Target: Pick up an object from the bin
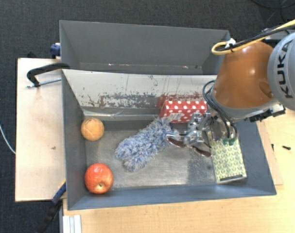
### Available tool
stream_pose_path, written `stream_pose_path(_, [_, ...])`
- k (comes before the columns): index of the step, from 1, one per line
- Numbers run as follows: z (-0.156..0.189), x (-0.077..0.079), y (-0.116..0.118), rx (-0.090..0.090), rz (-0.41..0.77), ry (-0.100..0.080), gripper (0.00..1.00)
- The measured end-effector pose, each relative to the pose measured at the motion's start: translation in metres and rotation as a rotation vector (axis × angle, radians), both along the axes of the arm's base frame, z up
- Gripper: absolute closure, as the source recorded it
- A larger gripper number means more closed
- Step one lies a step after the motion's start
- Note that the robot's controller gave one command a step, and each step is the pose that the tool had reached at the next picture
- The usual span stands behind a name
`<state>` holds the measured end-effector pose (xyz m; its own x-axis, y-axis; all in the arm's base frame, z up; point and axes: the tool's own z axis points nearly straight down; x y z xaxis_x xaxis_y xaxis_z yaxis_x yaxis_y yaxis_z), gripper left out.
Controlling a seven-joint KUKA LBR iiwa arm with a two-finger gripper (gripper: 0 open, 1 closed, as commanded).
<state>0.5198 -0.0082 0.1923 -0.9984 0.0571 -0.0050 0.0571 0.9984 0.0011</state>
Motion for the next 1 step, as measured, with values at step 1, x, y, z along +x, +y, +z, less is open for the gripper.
stream_pose_path(1, [0.0431,-0.0009,-0.0048,0.0,0.007,0.007,1.0])
